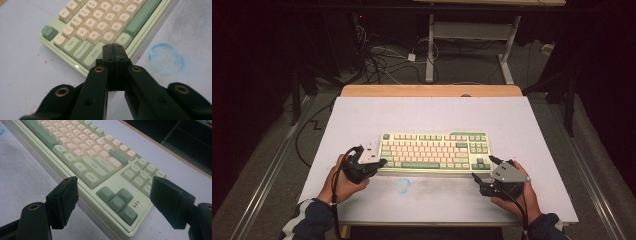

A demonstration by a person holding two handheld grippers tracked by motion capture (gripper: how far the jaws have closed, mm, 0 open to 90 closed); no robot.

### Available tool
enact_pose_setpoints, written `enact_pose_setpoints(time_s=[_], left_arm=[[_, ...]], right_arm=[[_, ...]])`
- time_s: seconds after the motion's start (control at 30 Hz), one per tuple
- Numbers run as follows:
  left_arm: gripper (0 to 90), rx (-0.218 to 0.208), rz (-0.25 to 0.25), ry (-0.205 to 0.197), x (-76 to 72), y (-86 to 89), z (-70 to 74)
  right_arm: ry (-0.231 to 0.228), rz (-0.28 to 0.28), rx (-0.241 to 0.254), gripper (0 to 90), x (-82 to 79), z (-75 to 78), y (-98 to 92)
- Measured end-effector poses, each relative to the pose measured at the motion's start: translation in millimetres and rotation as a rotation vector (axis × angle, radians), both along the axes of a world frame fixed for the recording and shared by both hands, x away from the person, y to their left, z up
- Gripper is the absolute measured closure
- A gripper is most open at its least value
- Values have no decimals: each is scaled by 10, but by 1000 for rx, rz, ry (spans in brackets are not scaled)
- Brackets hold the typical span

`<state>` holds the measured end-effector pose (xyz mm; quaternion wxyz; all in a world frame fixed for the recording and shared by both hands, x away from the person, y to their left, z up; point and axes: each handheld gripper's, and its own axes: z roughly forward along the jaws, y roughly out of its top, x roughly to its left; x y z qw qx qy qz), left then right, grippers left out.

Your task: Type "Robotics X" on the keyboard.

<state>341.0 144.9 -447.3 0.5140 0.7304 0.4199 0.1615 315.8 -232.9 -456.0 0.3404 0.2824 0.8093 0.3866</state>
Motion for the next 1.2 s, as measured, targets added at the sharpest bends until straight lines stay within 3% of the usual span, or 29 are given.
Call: enact_pose_setpoints(time_s=[0.2, 0.57, 0.83, 0.93, 1.2], left_arm=[[875, -14, -29, 4, 141, -230, 18], [873, 30, -69, 25, 310, -553, -92], [872, 42, -71, 39, 389, -656, -155], [873, 70, -71, 35, 402, -694, -206], [838, 35, -42, 1, 407, -647, -163]], right_arm=[[4, 1, -16, 242, 7, -17, 22], [12, 7, -32, 244, 12, -38, 17], [16, 12, -44, 246, 16, -51, 30], [19, 13, -50, 247, 20, -57, 37], [17, 17, -57, 247, 16, -53, 35]])
